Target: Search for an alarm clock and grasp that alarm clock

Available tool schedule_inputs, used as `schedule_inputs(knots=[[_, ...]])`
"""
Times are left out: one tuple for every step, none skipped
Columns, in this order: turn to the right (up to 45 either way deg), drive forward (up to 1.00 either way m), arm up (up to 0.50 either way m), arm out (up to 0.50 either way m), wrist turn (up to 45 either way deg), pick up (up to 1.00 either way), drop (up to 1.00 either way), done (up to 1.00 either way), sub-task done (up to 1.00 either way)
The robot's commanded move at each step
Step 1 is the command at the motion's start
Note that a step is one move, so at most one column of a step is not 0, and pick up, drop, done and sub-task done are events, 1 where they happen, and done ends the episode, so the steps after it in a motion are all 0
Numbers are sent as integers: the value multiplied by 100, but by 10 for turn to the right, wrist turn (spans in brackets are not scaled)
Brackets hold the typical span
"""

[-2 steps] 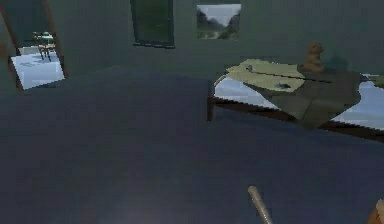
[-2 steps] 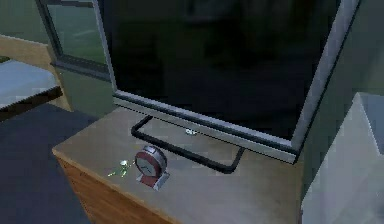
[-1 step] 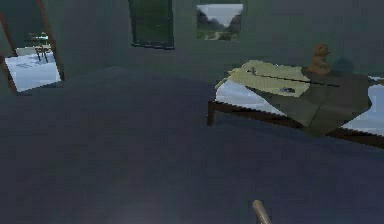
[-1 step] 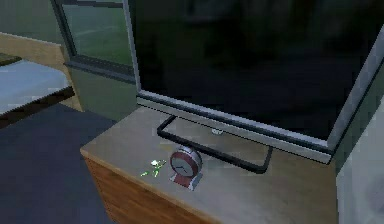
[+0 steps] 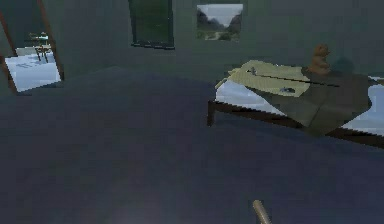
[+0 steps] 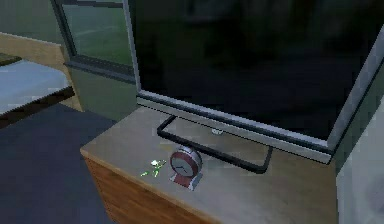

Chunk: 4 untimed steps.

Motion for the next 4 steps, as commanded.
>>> schedule_inputs(knots=[[0,0,28,0,0,0,0,0,0],[0,0,0,24,0,0,0,0,0],[0,0,0,0,450,0,0,0,0],[0,0,0,2,0,0,0,0,0]])
